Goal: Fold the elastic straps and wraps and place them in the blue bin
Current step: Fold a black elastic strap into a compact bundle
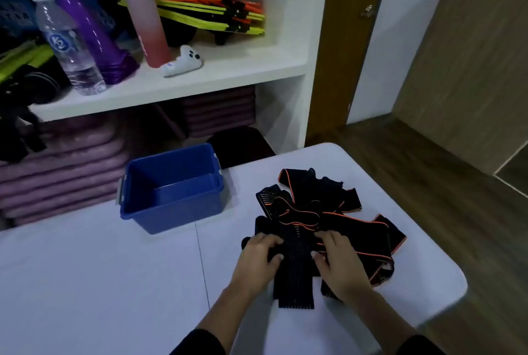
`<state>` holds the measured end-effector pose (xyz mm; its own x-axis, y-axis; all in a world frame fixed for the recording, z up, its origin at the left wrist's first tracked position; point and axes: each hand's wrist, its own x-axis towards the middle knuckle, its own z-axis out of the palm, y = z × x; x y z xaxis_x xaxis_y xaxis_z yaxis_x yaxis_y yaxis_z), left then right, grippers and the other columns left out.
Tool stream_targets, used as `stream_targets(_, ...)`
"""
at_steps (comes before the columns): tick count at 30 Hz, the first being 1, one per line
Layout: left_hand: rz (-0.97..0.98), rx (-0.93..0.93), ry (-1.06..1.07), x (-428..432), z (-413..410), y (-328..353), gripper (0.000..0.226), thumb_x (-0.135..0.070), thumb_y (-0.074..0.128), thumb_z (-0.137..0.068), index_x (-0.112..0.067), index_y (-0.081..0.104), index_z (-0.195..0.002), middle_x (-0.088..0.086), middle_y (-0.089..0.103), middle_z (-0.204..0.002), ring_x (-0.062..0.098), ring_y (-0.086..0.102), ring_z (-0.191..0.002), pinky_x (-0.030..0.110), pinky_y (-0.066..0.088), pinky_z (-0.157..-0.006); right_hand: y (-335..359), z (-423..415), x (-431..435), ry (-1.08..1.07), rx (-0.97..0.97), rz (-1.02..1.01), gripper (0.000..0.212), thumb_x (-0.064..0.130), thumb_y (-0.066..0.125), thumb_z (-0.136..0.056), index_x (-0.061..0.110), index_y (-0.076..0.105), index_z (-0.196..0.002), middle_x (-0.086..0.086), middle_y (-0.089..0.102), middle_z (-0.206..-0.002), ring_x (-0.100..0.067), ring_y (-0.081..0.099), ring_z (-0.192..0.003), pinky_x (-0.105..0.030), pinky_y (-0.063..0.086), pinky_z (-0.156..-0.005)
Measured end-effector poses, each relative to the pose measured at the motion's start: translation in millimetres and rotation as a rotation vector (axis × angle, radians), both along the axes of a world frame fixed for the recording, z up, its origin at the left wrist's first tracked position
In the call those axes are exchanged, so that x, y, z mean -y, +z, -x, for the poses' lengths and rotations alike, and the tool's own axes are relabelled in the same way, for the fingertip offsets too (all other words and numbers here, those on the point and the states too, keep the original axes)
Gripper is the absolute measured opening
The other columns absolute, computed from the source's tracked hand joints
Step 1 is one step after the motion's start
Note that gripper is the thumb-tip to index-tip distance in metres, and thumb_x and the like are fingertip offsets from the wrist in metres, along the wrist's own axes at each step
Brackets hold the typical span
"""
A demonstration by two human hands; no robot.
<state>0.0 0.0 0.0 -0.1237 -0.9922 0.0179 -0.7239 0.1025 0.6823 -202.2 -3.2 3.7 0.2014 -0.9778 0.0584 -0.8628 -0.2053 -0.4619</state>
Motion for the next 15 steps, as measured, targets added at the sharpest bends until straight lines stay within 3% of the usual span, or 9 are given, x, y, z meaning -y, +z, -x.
stream_targets(4,-0.08,0.024,-0.02,-3.4,17.6,-15.3,0.038,-0.025,0.065,-0.082,-0.023,0.057,-0.119,-0.004,0.055,-0.118,0.012,0.05,-0.112,0.023,0.043,-0.095,-19.3,16.9,-10.4,0.021,0.079,0.003,0.044,0.037,0.046,-0.082,0.011,0.058,-0.115,-0.006,0.06,-0.108,-0.023,0.056,-0.098,-0.033,0.05,-0.083)
stream_targets(6,-0.111,0.052,-0.036,-7.0,24.8,-26.1,0.043,-0.027,0.067,-0.081,-0.023,0.055,-0.122,-0.004,0.051,-0.121,0.012,0.048,-0.115,0.02,0.041,-0.094,-37.2,25.3,-15.7,0.037,0.085,0.031,0.037,0.03,0.058,-0.078,0.013,0.058,-0.111,-0.004,0.06,-0.104,-0.019,0.054,-0.095,-0.03,0.051,-0.082)
stream_targets(8,-0.113,0.088,-0.055,-10.0,30.1,-34.7,0.05,-0.028,0.067,-0.081,-0.024,0.051,-0.128,-0.004,0.047,-0.125,0.013,0.044,-0.117,0.02,0.039,-0.095,-45.0,29.9,-20.9,0.061,0.033,0.024,0.044,0.021,0.072,-0.071,0.014,0.058,-0.111,-0.003,0.06,-0.104,-0.018,0.052,-0.095,-0.028,0.049,-0.083)
stream_targets(11,-0.107,0.129,-0.066,-12.4,36.7,-44.0,0.056,-0.028,0.063,-0.084,-0.024,0.042,-0.136,-0.004,0.042,-0.134,0.016,0.044,-0.122,0.025,0.041,-0.098,-51.5,35.9,-29.4,0.053,-0.031,-0.093,0.051,0.024,0.071,-0.076,0.014,0.054,-0.123,-0.002,0.055,-0.12,-0.024,0.05,-0.109,-0.032,0.044,-0.093)
stream_targets(15,-0.125,0.207,-0.088,-4.1,44.5,-50.8,0.06,-0.03,0.057,-0.088,-0.025,0.033,-0.142,-0.003,0.036,-0.143,0.018,0.041,-0.127,0.03,0.039,-0.104,-57.2,43.5,-37.3,0.072,-0.067,-0.205,0.057,0.032,0.064,-0.083,0.022,0.043,-0.135,0.007,0.042,-0.134,-0.015,0.036,-0.124,-0.022,0.028,-0.104)
